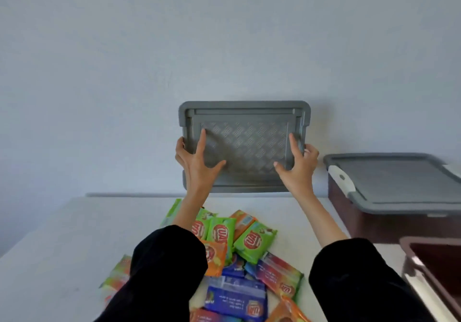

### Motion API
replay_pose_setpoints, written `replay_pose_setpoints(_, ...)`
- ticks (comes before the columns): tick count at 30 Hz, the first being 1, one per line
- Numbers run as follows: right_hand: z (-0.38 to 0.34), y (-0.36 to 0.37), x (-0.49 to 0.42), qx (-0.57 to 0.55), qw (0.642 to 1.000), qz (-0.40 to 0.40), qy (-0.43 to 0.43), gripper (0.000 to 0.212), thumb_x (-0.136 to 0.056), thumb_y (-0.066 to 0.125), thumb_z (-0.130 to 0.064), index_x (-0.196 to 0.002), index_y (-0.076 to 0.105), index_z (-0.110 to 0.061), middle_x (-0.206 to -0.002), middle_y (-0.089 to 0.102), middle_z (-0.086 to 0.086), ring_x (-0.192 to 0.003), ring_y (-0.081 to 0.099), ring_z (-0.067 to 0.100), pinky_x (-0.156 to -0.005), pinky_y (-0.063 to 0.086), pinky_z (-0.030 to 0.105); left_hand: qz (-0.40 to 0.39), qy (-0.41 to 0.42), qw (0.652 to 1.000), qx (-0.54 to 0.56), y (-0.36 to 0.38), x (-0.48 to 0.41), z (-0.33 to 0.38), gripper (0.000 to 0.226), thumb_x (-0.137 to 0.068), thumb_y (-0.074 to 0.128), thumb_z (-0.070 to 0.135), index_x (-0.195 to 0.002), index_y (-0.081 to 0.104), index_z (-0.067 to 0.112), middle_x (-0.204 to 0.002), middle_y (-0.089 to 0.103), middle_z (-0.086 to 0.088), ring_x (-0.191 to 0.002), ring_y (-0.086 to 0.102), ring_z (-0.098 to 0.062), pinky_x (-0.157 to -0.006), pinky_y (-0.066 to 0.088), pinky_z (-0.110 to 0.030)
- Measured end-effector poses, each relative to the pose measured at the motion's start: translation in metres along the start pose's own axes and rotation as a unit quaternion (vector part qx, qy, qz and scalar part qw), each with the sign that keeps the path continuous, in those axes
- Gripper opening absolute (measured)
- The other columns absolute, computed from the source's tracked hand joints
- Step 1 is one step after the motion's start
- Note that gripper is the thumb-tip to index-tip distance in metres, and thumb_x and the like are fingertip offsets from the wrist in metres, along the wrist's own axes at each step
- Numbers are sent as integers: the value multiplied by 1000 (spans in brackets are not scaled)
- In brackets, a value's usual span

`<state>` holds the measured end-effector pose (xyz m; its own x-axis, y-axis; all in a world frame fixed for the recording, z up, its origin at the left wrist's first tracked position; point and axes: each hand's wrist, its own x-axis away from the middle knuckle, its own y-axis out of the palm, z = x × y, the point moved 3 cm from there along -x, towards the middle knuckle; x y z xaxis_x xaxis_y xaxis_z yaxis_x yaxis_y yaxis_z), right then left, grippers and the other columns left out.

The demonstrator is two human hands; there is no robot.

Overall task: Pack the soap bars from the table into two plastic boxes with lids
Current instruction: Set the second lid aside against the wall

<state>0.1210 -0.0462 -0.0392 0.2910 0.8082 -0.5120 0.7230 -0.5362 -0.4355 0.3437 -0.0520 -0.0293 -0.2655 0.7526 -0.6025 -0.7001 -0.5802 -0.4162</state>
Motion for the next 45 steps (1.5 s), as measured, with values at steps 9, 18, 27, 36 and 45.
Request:
replay_pose_setpoints(9,91,22,17,44,997,-20,60,78,-75,73,-9,-142,34,-17,-140,23,23,-134,21,35,-112,17,30,-100,-3,995,-10,83,27,-52,84,-72,78,19,-143,33,26,-148,11,-19,-136,16,-34,-114,26,-43)
replay_pose_setpoints(18,97,33,6,62,995,-59,59,80,-77,71,-11,-145,29,-18,-142,18,22,-134,18,34,-110,13,26,-134,-1,990,-40,88,21,-68,88,-74,77,17,-145,26,24,-148,8,-20,-134,16,-37,-112,22,-42)
replay_pose_setpoints(27,90,29,9,114,983,-118,78,80,-84,64,-17,-148,17,-24,-151,4,19,-140,8,33,-112,17,32,-152,-22,986,-59,79,28,-65,80,-81,70,19,-146,24,23,-153,-5,-22,-141,3,-39,-113,19,-45)
replay_pose_setpoints(36,45,1,45,72,990,-112,35,69,-86,63,-18,-145,28,-25,-152,9,15,-140,13,31,-113,19,35,-250,-30,963,-92,16,55,-30,62,-88,60,27,-143,33,22,-150,10,-20,-140,5,-36,-112,20,-46)
replay_pose_setpoints(45,8,-22,153,50,970,-236,-6,62,-88,59,-17,-143,33,-24,-146,28,12,-135,27,28,-110,24,32,-304,-43,939,-152,-47,177,-20,52,-90,56,29,-138,40,24,-144,29,-14,-136,21,-31,-112,22,-44)
